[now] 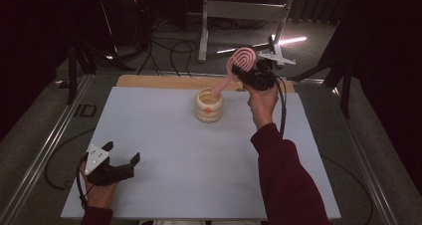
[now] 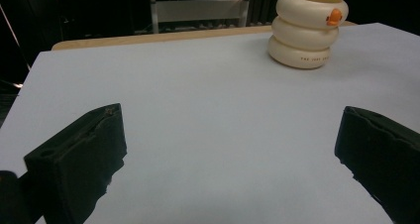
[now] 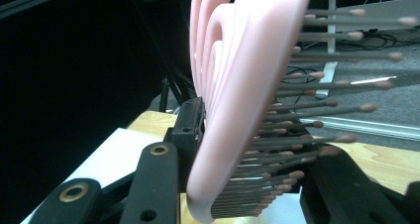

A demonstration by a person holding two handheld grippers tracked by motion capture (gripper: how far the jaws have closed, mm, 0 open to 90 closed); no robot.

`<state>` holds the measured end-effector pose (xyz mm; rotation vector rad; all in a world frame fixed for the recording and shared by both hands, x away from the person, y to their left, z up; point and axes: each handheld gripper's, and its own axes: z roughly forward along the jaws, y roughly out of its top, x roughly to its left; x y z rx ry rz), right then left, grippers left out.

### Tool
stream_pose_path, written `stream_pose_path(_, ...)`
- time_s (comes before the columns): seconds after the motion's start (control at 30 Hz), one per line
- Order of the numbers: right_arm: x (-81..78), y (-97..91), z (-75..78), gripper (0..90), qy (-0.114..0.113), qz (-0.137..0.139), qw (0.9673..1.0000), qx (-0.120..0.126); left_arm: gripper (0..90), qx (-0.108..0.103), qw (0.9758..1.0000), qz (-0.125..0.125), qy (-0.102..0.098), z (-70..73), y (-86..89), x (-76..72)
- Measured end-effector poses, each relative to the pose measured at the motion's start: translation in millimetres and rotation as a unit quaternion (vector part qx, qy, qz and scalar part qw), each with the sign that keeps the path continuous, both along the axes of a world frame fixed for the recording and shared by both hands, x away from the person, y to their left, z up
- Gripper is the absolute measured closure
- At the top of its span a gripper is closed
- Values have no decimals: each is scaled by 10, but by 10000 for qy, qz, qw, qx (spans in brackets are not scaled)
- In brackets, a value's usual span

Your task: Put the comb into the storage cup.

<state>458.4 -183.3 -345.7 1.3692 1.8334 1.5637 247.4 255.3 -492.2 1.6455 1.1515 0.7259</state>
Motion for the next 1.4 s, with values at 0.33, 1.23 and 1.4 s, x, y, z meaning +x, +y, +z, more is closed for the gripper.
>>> stream_pose_path(0.33, 13, 34, -20, 638, -50, -55, 9999, -88, 1, 14, 10000, -32, 0, 2, -8, -1)
stream_pose_path(1.23, 77, 116, -183, 638, 189, -30, 9997, -166, 1, 38, 10000, -44, 6, -4, -12, 1)
stream_pose_path(1.4, 85, 129, -205, 638, 208, -25, 9996, -190, 1, 37, 10000, -50, 13, -8, -19, 1)
